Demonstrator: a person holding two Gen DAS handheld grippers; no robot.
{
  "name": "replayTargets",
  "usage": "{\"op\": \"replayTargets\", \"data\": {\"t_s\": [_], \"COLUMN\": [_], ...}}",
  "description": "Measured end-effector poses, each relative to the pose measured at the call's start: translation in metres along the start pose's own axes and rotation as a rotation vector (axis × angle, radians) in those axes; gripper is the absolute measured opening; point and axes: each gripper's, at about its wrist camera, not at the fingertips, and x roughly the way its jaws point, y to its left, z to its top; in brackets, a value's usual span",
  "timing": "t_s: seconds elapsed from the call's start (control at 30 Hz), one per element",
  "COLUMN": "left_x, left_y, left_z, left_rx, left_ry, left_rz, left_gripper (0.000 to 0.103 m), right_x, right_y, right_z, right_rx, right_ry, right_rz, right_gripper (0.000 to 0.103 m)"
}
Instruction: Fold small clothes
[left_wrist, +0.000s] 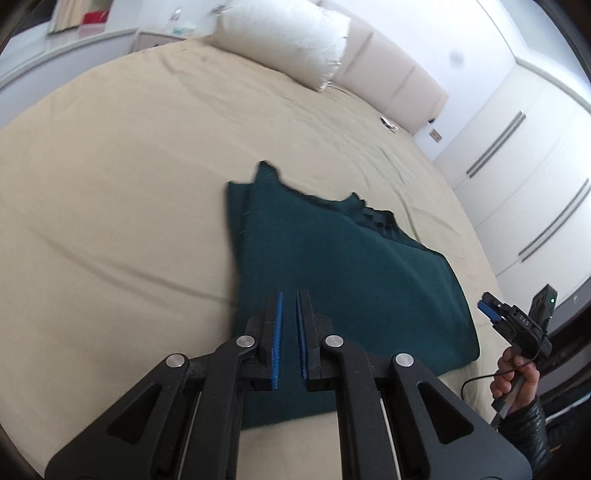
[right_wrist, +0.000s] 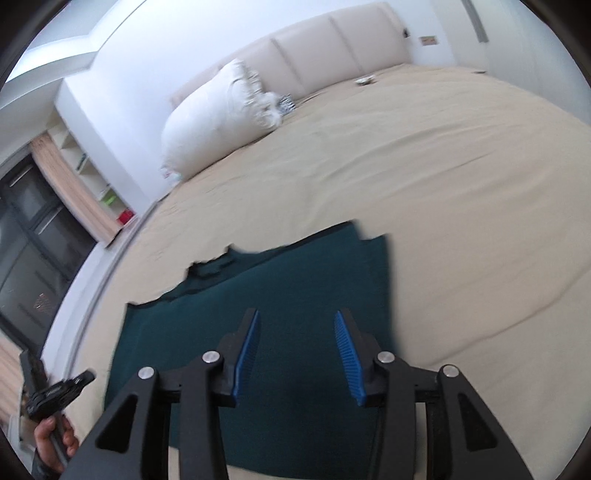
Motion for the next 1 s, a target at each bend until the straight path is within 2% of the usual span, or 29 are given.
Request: {"op": "replayTargets", "data": {"t_s": [0.17, 0.23, 0.3, 0.33, 0.37, 0.4, 0.43, 0.53, 0.7, 0.73, 0.8, 0.87, 1.0], "left_x": [0.042, 0.069, 0.089, 0.098, 0.101, 0.099, 0.096, 0.091, 0.086, 0.086, 0.085, 0.085, 0.086], "left_y": [-0.05, -0.057, -0.056, -0.051, -0.045, -0.041, -0.039, -0.038, -0.043, -0.046, -0.05, -0.052, -0.054], "left_z": [0.014, 0.012, 0.005, 0.0, -0.004, -0.007, -0.009, -0.01, -0.016, -0.019, -0.023, -0.024, -0.024], "left_rx": [0.114, 0.136, 0.133, 0.128, 0.122, 0.117, 0.116, 0.127, 0.161, 0.173, 0.195, 0.209, 0.223], "left_ry": [0.024, 0.064, 0.106, 0.129, 0.125, 0.102, 0.096, 0.096, 0.089, 0.087, 0.082, 0.082, 0.087], "left_rz": [0.001, 0.05, 0.082, 0.102, 0.107, 0.086, 0.086, 0.099, 0.158, 0.172, 0.2, 0.22, 0.236], "left_gripper": [0.007, 0.007, 0.007, 0.007, 0.007, 0.007, 0.007, 0.007, 0.007, 0.007, 0.007, 0.007, 0.007], "right_x": [0.045, 0.06, 0.078, 0.081, 0.081, 0.079, 0.076, 0.056, 0.007, -0.001, -0.012, -0.014, 0.001], "right_y": [0.043, 0.05, 0.044, 0.039, 0.028, 0.02, 0.012, -0.029, -0.082, -0.083, -0.074, -0.059, -0.015], "right_z": [-0.021, -0.029, -0.039, -0.042, -0.043, -0.044, -0.044, -0.036, -0.03, -0.029, -0.03, -0.029, -0.033], "right_rx": [0.026, 0.028, 0.062, 0.08, 0.108, 0.136, 0.161, 0.258, 0.422, 0.426, 0.407, 0.369, 0.259], "right_ry": [0.102, 0.135, 0.186, 0.193, 0.185, 0.18, 0.169, 0.077, -0.077, -0.092, -0.104, -0.099, -0.008], "right_rz": [0.21, 0.248, 0.237, 0.238, 0.244, 0.249, 0.252, 0.212, 0.036, 0.015, 0.03, 0.082, 0.198], "right_gripper": [0.046, 0.046, 0.046, 0.04, 0.035, 0.026, 0.024, 0.022, 0.018, 0.02, 0.027, 0.028, 0.028]}}
